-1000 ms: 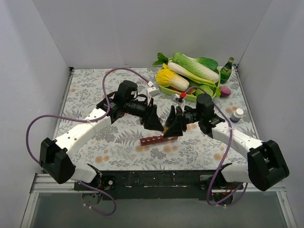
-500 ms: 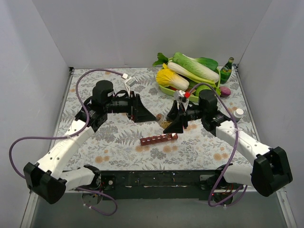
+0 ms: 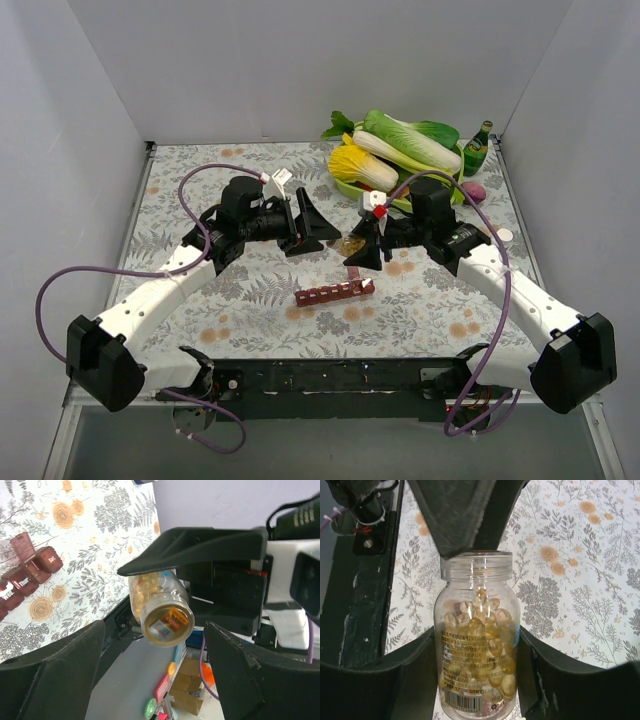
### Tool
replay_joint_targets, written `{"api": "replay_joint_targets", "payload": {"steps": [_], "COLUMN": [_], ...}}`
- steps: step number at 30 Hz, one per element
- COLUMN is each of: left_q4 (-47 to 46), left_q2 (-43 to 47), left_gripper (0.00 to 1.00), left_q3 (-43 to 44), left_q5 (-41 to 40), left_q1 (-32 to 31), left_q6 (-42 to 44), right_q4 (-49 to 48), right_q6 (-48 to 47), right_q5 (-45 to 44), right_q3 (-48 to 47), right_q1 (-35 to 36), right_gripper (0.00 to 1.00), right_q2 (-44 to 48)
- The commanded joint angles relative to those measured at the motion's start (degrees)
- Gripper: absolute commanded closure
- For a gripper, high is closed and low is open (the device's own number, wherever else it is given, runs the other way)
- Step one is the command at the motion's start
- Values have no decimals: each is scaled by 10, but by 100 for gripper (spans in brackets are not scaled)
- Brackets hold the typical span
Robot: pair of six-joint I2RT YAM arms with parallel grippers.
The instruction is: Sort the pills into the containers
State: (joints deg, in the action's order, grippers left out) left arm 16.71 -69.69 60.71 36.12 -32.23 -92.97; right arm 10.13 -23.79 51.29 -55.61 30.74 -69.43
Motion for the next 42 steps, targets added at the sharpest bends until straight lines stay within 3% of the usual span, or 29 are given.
{"api": "replay_joint_targets", "payload": {"steps": [1, 7, 13, 20, 21, 24, 28, 31, 32, 33, 36, 38, 39, 41, 42], "left_q4": [-19, -23, -15, -13, -14, -18, -53, -24, 4, 19, 80, 83, 74, -7, -36], "left_q2": [-2, -23, -39, -48, -51, -63, -73, -75, -74, -71, -79, -86, -86, -66, -53], "left_gripper": [23, 40, 42, 64, 73, 80, 87, 88, 87, 87, 81, 75, 59, 44, 23], "left_q3": [-1, -1, -2, 5, 6, 13, 12, 33, 39, 44, 70, 79, 78, 51, 39], "left_q5": [-39, -37, -25, -11, -4, 39, 156, 237, 252, 258, 252, 241, 217, 206, 195], "left_q1": [-6, -10, -19, -24, -24, -24, -26, -26, -27, -26, -27, -25, -23, -15, -10], "left_q6": [-30, -30, -23, -10, -5, 36, 171, 310, 387, 428, 554, 577, 566, 525, 471], "right_q4": [32, 32, 30, 29, 28, 17, -26, -105, -150, -247, -415, -482, -483, -479, -471], "right_q6": [-55, -57, -49, -40, -37, -15, 45, 142, 177, 278, 429, 487, 488, 482, 474], "right_q5": [-43, -48, -55, -48, -44, -13, 75, 144, 164, 182, 226, 231, 231, 230, 228], "right_q3": [-16, -13, -13, -16, -15, -9, 8, 38, 51, 68, 133, 148, 149, 150, 150], "right_q1": [10, 13, 13, 13, 13, 13, 13, 12, 12, 11, 11, 11, 12, 11, 10], "right_gripper": [99, 99, 99, 99, 99, 99, 99, 99, 99, 99, 99, 99, 99, 99, 99], "right_q2": [3, 0, -4, -11, -11, -13, -21, -24, -23, -22, -25, -25, -25, -19, -16]}}
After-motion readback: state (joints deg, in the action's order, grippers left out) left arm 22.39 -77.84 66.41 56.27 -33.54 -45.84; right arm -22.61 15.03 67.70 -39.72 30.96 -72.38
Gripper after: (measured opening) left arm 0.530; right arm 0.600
